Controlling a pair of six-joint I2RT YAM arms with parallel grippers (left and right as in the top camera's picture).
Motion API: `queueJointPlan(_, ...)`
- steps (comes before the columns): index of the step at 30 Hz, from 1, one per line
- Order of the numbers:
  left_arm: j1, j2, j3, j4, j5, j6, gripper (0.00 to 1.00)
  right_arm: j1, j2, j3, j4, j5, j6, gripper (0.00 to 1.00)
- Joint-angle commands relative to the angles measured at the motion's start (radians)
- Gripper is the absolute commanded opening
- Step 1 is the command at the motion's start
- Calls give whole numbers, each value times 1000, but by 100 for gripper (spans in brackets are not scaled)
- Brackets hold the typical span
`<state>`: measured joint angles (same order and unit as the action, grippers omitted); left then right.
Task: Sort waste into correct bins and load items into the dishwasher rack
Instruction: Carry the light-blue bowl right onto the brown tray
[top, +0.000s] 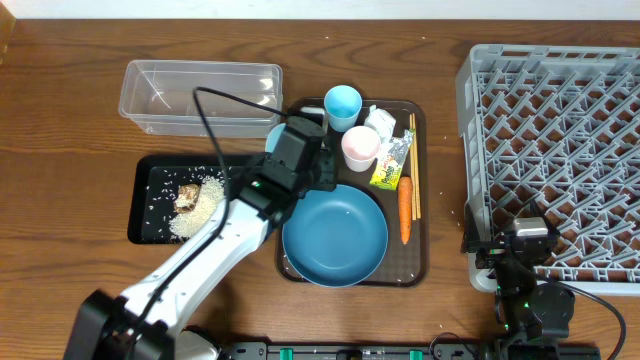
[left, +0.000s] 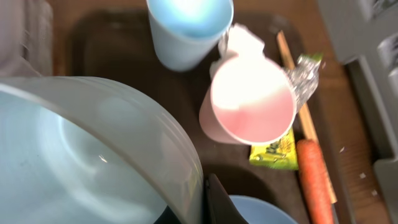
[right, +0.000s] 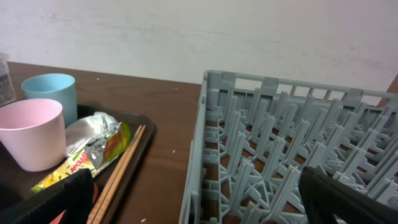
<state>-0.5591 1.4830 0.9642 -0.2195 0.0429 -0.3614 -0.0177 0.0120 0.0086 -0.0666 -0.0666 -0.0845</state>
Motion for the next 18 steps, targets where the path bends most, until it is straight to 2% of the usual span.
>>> queueJointPlan(1, -34, 25, 15, 26, -26, 21, 6, -8, -5, -3, -2, 7, 9, 99)
queueJointPlan(6, -61, 26, 15, 82, -29, 21, 6, -8, -5, -3, -2, 7, 9, 99)
queueJointPlan(18, -60, 71, 12, 80, -37, 21, 6, -8, -5, -3, -2, 7, 9, 99)
